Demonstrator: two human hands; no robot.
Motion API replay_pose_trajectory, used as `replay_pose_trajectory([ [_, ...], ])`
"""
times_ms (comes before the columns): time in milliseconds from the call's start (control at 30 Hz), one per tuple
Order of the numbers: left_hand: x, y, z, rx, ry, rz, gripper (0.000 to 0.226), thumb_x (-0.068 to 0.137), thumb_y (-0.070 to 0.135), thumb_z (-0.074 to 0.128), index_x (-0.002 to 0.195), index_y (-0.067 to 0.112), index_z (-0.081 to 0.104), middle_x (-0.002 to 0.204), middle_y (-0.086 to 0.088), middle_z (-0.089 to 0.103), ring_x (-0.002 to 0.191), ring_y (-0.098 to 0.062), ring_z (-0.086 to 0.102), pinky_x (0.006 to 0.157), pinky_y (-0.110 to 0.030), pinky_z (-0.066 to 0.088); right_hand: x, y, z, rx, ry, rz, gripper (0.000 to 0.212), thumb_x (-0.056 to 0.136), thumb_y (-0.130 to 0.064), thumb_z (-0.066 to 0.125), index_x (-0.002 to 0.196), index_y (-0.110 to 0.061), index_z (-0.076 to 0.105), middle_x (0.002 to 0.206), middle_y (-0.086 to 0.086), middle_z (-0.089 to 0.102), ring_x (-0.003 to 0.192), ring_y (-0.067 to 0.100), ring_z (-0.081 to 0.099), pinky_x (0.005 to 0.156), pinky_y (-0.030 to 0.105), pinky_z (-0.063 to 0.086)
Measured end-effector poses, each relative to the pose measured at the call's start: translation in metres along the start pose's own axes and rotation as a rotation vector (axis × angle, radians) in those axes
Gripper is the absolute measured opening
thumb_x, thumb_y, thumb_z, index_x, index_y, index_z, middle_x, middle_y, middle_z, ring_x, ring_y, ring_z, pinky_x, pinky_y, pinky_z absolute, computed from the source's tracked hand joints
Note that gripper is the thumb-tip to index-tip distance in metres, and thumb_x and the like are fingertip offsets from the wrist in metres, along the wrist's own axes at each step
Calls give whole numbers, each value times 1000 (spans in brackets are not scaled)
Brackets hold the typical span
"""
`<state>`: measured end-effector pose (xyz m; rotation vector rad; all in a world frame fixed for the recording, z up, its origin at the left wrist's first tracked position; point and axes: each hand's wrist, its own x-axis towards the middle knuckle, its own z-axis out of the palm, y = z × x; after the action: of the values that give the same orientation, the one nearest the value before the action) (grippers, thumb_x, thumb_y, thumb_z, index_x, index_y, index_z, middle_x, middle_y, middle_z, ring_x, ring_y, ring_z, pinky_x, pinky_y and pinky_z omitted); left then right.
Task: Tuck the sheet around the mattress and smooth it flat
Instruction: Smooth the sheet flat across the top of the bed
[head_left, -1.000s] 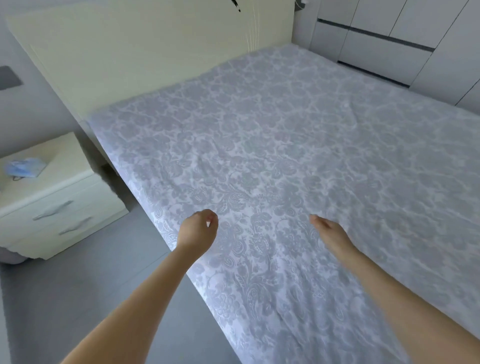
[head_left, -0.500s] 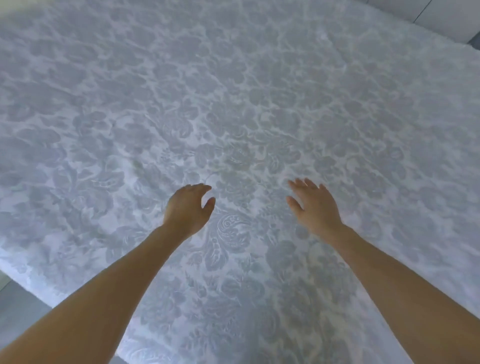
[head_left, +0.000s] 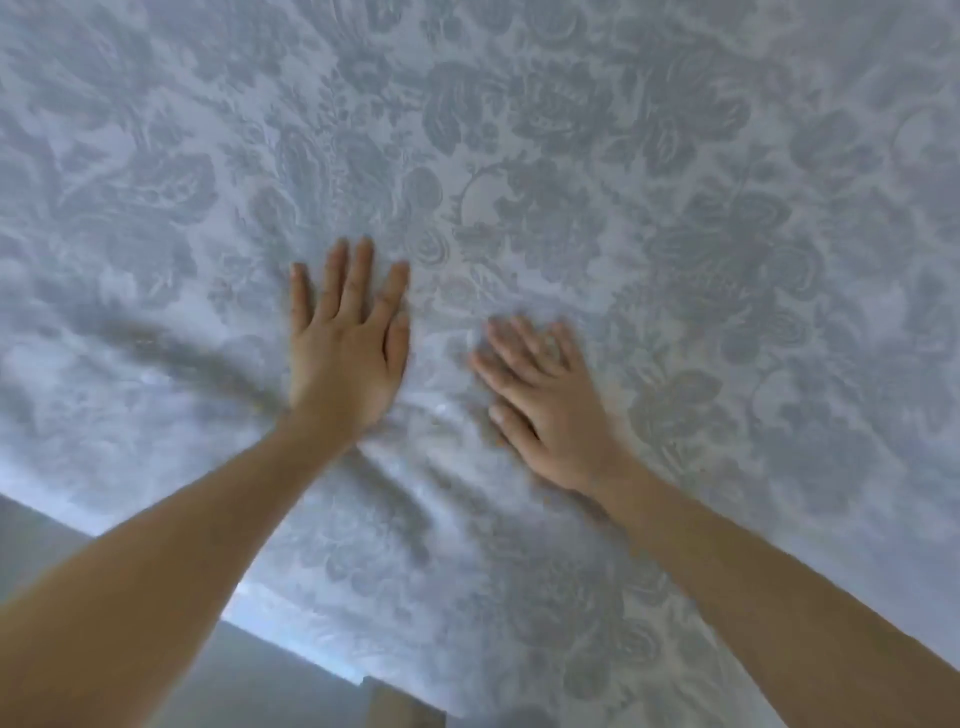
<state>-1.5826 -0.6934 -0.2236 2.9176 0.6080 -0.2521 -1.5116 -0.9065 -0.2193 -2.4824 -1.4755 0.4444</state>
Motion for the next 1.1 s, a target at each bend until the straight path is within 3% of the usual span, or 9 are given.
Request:
replay_pose_trajectory([
  [133, -76, -10, 0, 74, -141, 50, 56, 97, 40, 12, 150, 23, 15, 158, -12, 11, 146, -28, 6, 117, -53, 1, -96, -75, 24, 113, -190, -220, 47, 100, -33, 31, 145, -21, 38, 155, 1, 26, 147, 23, 11, 114, 57, 15],
  [233, -106, -21, -18, 115, -225, 143, 56, 95, 39, 22, 146, 19, 34, 151, -20, 30, 141, -36, 25, 112, -59, 19, -107, -76, 8, 162, -245, -366, 45, 98, -32, 34, 141, -23, 43, 151, 2, 36, 144, 24, 23, 116, 51, 10],
  [367, -59, -10, -57, 29, -63, 209, 47, 92, 35, 34, 121, 13, 63, 129, -21, 57, 115, -41, 56, 99, -54, 39, -80, -4, -55, 132, -11, -6, 53, 99, -47, 21, 143, -20, 34, 148, 10, 40, 139, 26, 33, 115, 46, 13],
  [533, 33, 93, -52, 16, -7, 299, 51, 97, 42, 31, 143, 21, 39, 149, -21, 33, 139, -43, 25, 112, -58, 16, -54, 119, -87, -98, 96, 602, 73, 86, -59, 15, 148, -24, 28, 154, 11, 29, 143, 29, 25, 114, 52, 12],
  [600, 13, 133, -19, 35, -69, 289, 56, 96, 46, 24, 148, 25, 26, 155, -19, 19, 143, -40, 13, 113, -60, 8, -80, 113, -57, -155, 41, 606, 68, 88, -56, 17, 148, -27, 28, 155, 15, 24, 143, 32, 22, 114, 56, 11],
  [700, -82, 156, 23, 61, -108, 304, 62, 95, 50, 21, 150, 22, 18, 156, -23, 11, 144, -41, 7, 114, -61, 3, -182, 41, -3, -106, 21, 320, 53, 96, -44, 35, 146, -27, 32, 154, 17, 25, 143, 36, 20, 113, 60, 15],
  [867, -181, 146, 13, 125, -219, 431, 60, 93, 45, 28, 144, 15, 36, 147, -26, 33, 138, -43, 28, 108, -60, 24, -324, -9, 14, 120, -200, 34, 48, 101, -41, 28, 146, -25, 34, 155, 7, 28, 145, 25, 20, 117, 49, 12],
  [1000, -137, 188, -21, 18, -70, 312, 44, 88, 33, 37, 107, 5, 66, 108, -21, 66, 92, -42, 64, 73, -50, 52, -331, 48, -35, 272, 79, 259, 44, 99, -30, 32, 134, -11, 52, 136, 9, 55, 124, 23, 53, 106, 40, 38],
  [1100, -84, 252, -33, 7, 95, 374, 48, 91, 34, 37, 119, 5, 61, 122, -23, 61, 108, -44, 58, 87, -52, 48, -305, 116, -78, 111, 236, 523, 55, 95, -37, 28, 142, -11, 40, 146, 14, 42, 134, 31, 41, 110, 50, 31],
])
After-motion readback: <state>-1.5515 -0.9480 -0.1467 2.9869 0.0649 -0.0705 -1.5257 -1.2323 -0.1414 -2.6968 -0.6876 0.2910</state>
